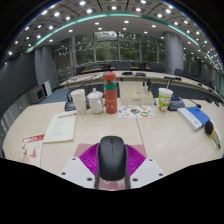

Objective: Arrange mouse

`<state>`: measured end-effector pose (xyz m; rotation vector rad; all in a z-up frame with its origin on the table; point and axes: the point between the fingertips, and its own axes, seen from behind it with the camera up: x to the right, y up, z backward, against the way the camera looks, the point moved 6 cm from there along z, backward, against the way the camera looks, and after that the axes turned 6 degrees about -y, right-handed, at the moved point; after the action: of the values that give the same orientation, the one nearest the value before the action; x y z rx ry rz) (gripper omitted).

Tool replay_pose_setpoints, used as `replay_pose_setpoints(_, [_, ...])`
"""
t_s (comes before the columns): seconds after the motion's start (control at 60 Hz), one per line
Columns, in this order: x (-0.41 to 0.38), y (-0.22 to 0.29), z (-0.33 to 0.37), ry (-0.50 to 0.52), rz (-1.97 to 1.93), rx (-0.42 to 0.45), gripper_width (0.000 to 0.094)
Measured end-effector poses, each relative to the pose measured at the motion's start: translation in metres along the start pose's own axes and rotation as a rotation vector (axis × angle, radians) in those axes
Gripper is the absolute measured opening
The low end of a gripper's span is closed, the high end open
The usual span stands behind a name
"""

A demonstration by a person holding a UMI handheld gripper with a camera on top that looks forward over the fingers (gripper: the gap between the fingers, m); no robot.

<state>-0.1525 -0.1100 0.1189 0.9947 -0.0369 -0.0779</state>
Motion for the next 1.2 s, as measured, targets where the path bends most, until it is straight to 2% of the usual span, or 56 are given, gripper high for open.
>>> replay_pose_setpoints(0.133, [-0.02,-0.051,-0.038,-0.033,0.031,-0.085,0.0345])
replay_pose_setpoints(0.283, [-0.028,-0.077,-0.047,-0.017,0.013,-0.139,0.0478])
replay_pose_setpoints(0.317, [-0.027,-0.075,-0.042,-0.017,0.01,-0.133,0.0552])
replay_pose_setpoints(0.4, [-0.025,-0.065,-0.023,-0.026,0.027,-0.115,0.0861])
replay_pose_setpoints(0.417, [-0.023,-0.061,-0.017,-0.034,0.031,-0.113,0.087])
replay_pose_setpoints(0.45, [-0.023,-0.053,-0.005,-0.031,0.039,-0.104,0.0848])
replay_pose_setpoints(0.767, [-0.023,-0.004,0.166,-0.07,0.031,-0.014,0.0857])
replay_pose_setpoints(1.0, [-0.028,-0.022,0.285,-0.092,0.031,0.026,0.0855])
replay_pose_setpoints(1.2, [-0.036,-0.049,0.342,-0.08,0.011,0.018,0.0856])
